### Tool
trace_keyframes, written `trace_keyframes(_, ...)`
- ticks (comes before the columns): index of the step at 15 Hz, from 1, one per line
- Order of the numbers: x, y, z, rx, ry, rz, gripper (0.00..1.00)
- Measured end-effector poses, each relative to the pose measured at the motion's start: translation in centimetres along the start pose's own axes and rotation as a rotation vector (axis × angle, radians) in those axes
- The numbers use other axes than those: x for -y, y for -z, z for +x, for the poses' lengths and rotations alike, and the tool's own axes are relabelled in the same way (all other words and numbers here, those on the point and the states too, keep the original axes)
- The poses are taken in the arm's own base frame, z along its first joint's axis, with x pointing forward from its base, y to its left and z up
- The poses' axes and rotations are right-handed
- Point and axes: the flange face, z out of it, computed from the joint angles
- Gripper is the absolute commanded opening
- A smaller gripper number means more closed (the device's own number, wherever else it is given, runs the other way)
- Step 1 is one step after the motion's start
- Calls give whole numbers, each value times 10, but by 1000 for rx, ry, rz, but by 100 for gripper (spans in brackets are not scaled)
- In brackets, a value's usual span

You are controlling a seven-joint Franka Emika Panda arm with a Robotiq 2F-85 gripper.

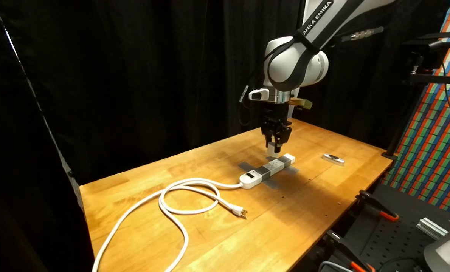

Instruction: Plug the adapter into the extension cord

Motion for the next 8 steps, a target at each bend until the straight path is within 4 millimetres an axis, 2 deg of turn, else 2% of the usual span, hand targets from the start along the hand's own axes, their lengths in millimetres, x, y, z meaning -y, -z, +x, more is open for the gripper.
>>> trace_keyframes(8, -1, -19, -8, 4, 88, 34, 23)
